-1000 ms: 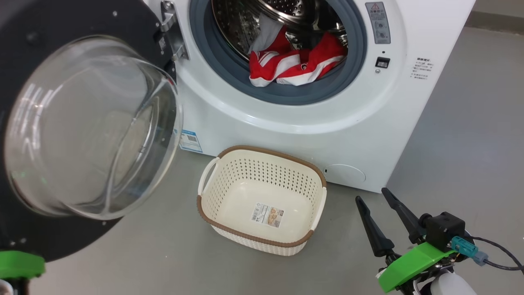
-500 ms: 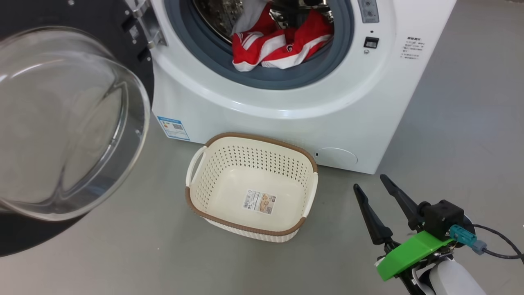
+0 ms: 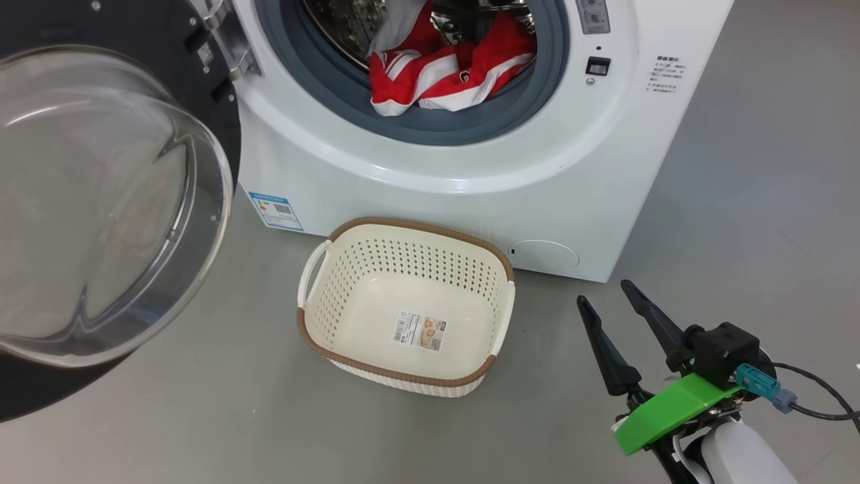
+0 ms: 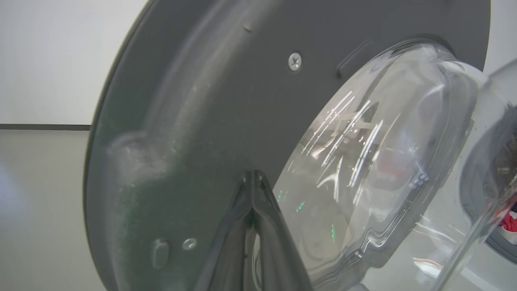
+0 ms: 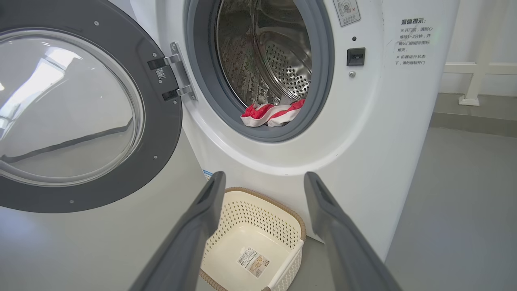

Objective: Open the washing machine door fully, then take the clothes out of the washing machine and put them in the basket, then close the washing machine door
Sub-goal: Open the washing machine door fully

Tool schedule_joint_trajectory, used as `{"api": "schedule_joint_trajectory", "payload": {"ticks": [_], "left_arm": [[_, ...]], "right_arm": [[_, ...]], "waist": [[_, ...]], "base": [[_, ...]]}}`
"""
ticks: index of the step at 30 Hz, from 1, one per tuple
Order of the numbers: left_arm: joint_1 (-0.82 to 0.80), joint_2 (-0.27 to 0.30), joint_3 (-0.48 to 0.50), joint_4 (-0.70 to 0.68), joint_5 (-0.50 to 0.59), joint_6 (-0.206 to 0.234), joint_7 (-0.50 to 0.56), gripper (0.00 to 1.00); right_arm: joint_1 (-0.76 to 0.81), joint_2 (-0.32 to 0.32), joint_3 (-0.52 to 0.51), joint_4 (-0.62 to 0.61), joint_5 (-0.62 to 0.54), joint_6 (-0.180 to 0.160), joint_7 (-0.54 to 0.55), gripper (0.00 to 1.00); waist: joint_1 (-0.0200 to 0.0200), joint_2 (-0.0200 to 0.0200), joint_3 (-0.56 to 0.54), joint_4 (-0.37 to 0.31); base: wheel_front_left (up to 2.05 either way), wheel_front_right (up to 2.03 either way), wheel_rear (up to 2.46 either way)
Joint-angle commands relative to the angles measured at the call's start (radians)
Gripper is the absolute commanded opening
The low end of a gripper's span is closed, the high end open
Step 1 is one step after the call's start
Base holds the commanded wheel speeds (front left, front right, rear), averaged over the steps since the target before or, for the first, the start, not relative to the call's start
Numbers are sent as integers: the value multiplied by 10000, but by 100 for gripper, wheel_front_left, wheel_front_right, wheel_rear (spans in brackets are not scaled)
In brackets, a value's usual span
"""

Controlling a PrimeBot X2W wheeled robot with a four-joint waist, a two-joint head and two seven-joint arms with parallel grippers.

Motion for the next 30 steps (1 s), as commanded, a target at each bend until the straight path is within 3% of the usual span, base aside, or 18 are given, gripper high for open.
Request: {"api": "schedule_joint_trajectory", "payload": {"ticks": [1,5,13,14,17,22,30], "left_arm": [[-58,489,229,-278,77,-26,-82,0],[241,296,-4,-430,-103,-27,-82,1],[1320,-253,-645,-1253,-480,-27,-82,43],[1480,-382,-732,-1418,-546,-28,-82,49],[1928,-712,-1028,-1932,-698,-28,-82,99],[2698,-1159,-1725,-2813,-807,-28,-82,100],[3354,-1257,-2720,-3787,-988,-28,-82,100]], "right_arm": [[-165,69,220,-217,-52,16,-120,100],[-132,78,200,-212,-34,16,-120,100],[23,-6,182,-200,25,16,-120,100],[35,-7,174,-209,38,16,-120,100],[77,-5,105,-240,86,16,-120,100],[123,-23,41,-271,105,16,-120,100],[202,5,-76,-328,126,16,-120,100]], "waist": [[0,0,-43,28],[0,0,-158,67],[0,0,-387,199],[0,0,-405,212],[0,0,-460,250],[0,0,-548,186],[0,0,-621,-370]], "base": [[0,0,0],[0,0,0],[0,0,0],[0,0,0],[0,0,0],[0,0,0],[0,0,0]]}}
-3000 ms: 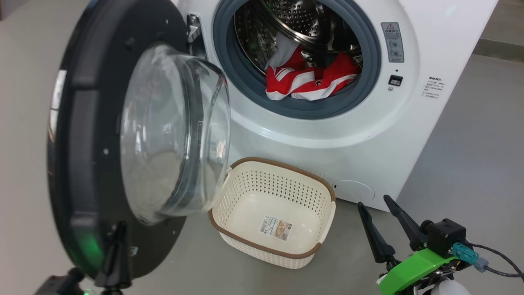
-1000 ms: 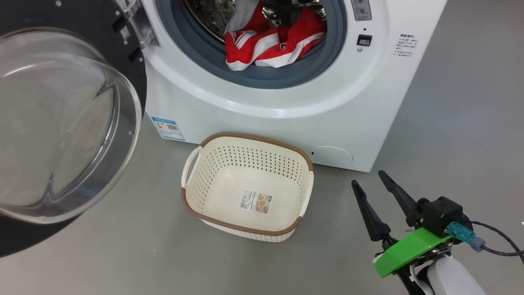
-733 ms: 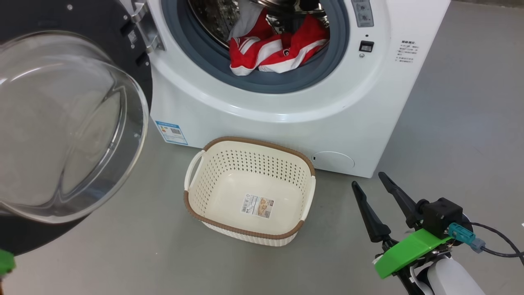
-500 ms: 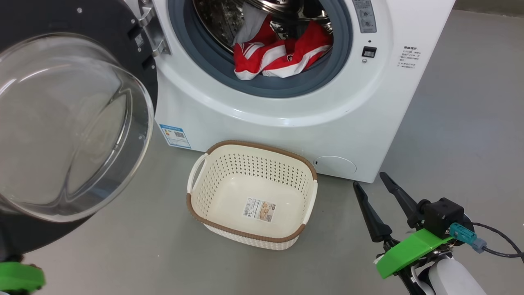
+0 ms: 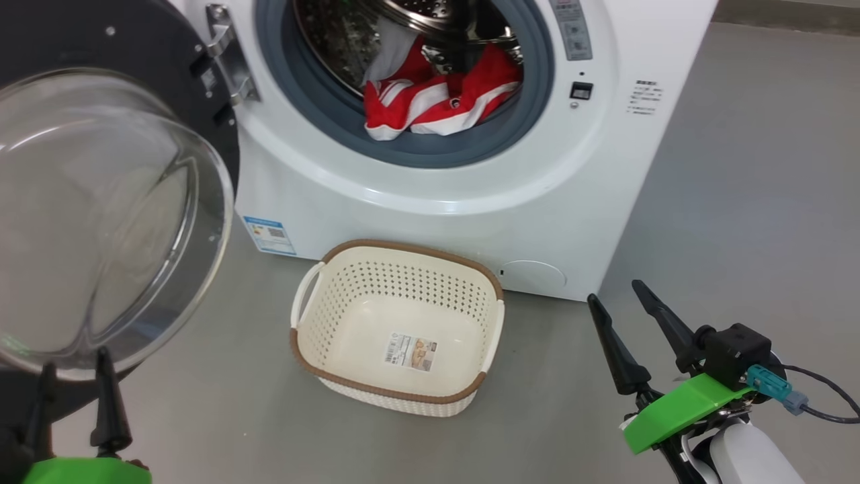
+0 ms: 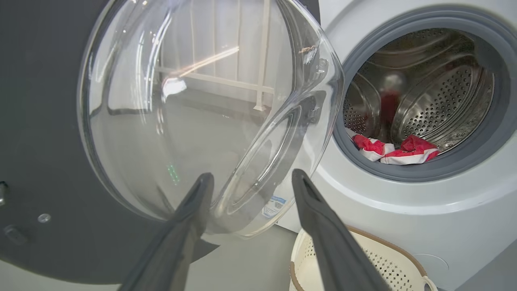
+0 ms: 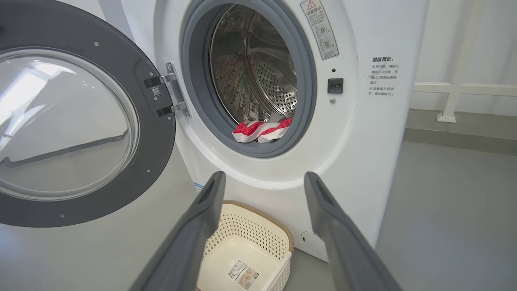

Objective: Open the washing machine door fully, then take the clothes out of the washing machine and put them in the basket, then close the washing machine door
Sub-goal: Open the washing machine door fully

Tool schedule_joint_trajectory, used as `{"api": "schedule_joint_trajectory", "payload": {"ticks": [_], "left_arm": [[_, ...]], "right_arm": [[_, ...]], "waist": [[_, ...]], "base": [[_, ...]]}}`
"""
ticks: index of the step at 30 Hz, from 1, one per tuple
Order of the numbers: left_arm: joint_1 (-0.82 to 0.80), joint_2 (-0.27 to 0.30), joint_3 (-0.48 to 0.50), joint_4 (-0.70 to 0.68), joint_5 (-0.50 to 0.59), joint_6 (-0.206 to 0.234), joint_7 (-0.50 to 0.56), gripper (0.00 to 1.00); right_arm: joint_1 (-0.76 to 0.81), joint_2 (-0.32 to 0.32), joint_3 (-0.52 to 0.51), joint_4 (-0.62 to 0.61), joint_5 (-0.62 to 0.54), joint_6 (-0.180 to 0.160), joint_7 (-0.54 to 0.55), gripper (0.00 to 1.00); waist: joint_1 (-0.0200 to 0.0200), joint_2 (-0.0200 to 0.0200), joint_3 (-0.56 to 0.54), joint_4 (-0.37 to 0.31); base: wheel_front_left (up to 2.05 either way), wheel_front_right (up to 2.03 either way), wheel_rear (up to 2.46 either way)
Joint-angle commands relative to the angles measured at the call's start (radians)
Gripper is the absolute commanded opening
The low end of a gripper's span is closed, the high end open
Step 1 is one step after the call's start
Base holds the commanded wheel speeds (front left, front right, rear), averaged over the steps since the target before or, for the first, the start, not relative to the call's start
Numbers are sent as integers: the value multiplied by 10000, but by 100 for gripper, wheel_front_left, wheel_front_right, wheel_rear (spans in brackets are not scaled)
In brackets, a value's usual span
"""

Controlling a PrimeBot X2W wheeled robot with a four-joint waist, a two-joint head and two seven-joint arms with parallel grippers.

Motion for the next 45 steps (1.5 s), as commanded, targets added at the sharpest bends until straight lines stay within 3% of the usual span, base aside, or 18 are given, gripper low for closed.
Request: {"api": "schedule_joint_trajectory", "payload": {"ticks": [1,17,29,45], "left_arm": [[8,341,143,-430,-156,-28,-82,100],[508,645,-1060,-1340,-634,-28,-82,100],[1099,496,-1388,-1712,-889,-29,-82,100],[1311,435,-1620,-1868,-882,-29,-82,100]], "right_arm": [[117,3,160,-294,103,16,-120,100],[350,75,-410,-527,-9,16,-120,100],[659,115,-867,-760,-63,16,-120,100],[939,91,-1082,-906,-63,16,-120,100]], "waist": [[-1,-1,-18,-325],[-1,-1,39,-2081],[-1,-1,-128,-3286],[-1,-1,-189,-3989]], "base": [[0,0,0],[0,0,0],[0,0,0],[0,0,0]]}}
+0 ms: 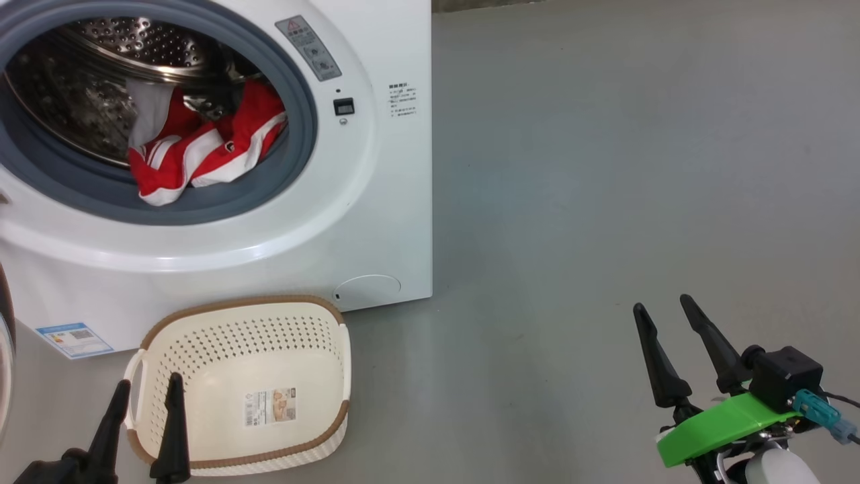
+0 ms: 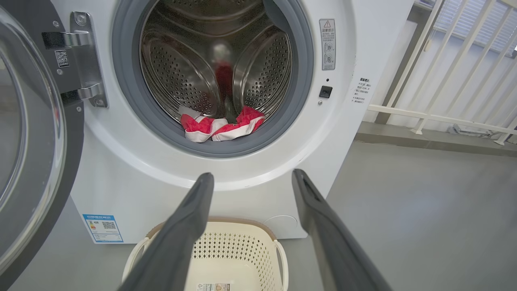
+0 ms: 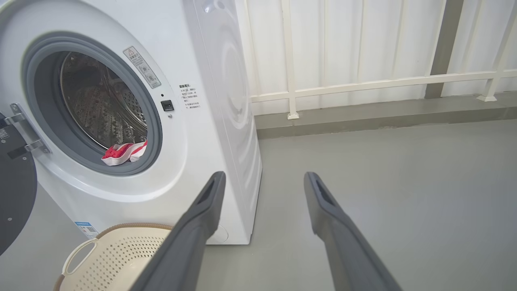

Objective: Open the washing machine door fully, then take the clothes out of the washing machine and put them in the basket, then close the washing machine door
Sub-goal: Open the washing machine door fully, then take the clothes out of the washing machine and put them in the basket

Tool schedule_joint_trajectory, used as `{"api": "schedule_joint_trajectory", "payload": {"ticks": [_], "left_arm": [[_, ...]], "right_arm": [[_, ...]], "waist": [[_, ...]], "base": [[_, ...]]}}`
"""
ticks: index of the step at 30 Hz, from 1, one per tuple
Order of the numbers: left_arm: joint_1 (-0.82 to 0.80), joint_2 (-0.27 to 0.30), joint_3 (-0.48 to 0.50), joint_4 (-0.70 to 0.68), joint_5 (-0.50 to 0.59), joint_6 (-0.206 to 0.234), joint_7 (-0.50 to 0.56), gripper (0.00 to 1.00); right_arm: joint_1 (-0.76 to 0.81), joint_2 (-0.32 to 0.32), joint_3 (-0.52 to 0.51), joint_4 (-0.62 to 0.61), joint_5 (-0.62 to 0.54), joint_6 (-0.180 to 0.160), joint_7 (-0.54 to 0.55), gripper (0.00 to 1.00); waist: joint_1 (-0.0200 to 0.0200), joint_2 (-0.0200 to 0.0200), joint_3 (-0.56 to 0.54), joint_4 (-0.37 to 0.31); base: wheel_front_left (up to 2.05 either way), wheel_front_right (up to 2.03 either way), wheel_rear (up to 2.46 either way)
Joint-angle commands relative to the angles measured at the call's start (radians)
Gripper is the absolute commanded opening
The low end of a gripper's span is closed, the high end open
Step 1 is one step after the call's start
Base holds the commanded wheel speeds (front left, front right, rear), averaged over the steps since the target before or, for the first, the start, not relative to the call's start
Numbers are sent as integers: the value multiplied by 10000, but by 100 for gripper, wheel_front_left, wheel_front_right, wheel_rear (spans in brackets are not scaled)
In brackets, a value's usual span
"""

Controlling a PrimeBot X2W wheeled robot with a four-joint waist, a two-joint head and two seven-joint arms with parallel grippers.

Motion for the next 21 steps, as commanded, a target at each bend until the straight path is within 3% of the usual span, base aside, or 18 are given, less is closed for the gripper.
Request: {"api": "schedule_joint_trajectory", "payload": {"ticks": [1,21], "left_arm": [[-91,150,313,-281,-30,-29,-82,100],[-45,151,224,-220,-61,-29,-82,100]], "right_arm": [[70,-57,163,-290,-45,16,-118,100],[109,-106,157,-309,-77,16,-118,100]], "waist": [[-1,0,8,-10],[-1,0,-98,110]], "base": [[0,0,0],[0,0,0]]}}
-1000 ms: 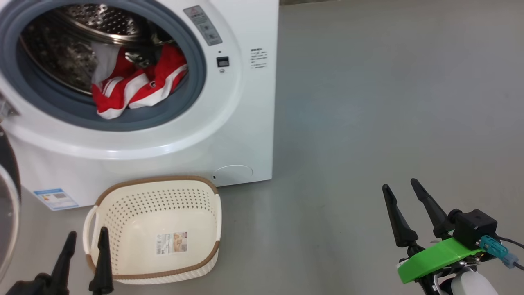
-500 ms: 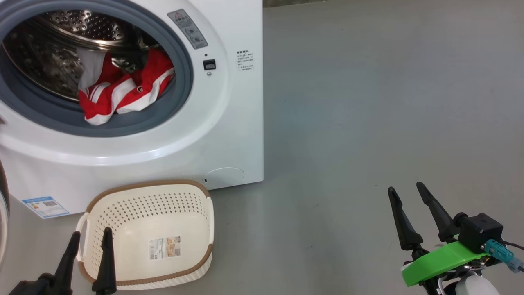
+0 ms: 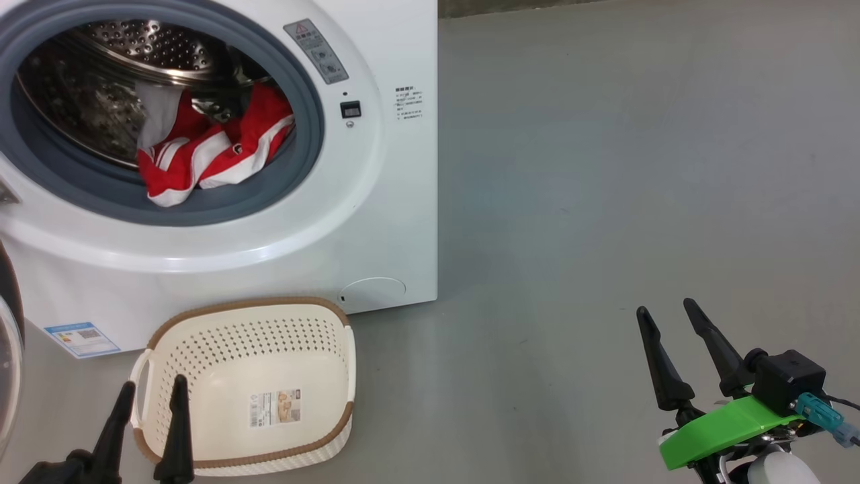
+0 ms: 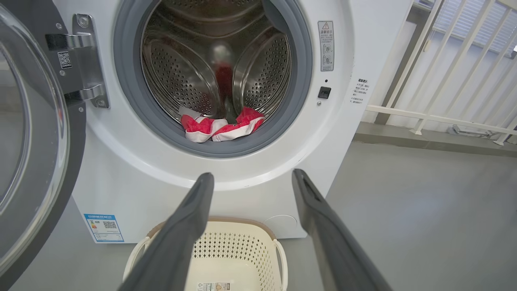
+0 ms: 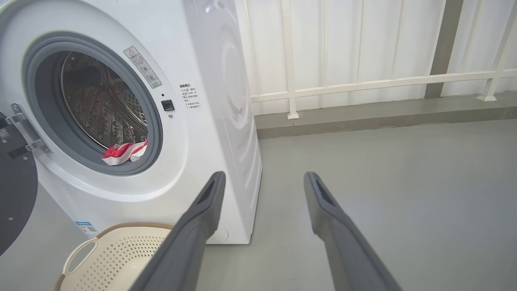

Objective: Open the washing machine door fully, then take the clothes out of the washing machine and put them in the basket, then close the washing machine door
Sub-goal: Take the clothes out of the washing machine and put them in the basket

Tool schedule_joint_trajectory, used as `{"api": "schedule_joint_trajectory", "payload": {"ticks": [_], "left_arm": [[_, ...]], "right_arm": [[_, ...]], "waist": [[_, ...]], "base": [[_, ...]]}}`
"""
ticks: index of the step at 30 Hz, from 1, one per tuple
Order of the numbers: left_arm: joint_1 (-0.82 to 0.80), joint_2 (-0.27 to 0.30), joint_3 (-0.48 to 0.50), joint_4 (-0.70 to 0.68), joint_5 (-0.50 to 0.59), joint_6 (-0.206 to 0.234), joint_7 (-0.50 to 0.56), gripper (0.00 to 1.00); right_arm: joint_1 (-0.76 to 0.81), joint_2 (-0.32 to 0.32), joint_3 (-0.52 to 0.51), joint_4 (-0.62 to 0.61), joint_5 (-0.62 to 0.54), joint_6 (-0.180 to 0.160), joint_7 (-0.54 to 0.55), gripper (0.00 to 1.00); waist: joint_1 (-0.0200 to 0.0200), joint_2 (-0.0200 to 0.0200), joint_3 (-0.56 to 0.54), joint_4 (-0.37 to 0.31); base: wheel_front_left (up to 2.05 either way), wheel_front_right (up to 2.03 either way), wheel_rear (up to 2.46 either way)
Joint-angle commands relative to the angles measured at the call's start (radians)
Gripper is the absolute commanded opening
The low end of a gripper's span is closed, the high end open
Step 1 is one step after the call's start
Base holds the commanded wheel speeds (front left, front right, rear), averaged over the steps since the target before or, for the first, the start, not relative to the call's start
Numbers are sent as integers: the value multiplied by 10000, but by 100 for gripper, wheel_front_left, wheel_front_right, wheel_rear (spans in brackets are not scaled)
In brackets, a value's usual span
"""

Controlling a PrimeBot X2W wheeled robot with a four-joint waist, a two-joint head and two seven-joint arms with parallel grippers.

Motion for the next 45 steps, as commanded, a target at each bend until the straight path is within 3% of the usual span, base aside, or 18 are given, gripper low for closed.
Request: {"api": "schedule_joint_trajectory", "payload": {"ticks": [1,14,31,45], "left_arm": [[-82,140,407,-225,-44,-29,-82,100],[-183,88,560,-351,-63,-29,-82,100],[-322,149,584,-291,-114,-29,-82,100],[-386,150,593,-255,-97,-29,-82,100]], "right_arm": [[-22,-97,248,-291,-70,16,-118,100],[-114,-71,291,-294,-112,16,-118,100],[-229,-11,339,-285,-138,16,-118,100],[-305,32,384,-257,-153,16,-118,100]], "waist": [[0,0,10,17],[0,0,118,111],[0,0,290,185],[0,0,376,220]], "base": [[0,0,0],[10,-16,6],[102,-124,22],[10,-10,0]]}}
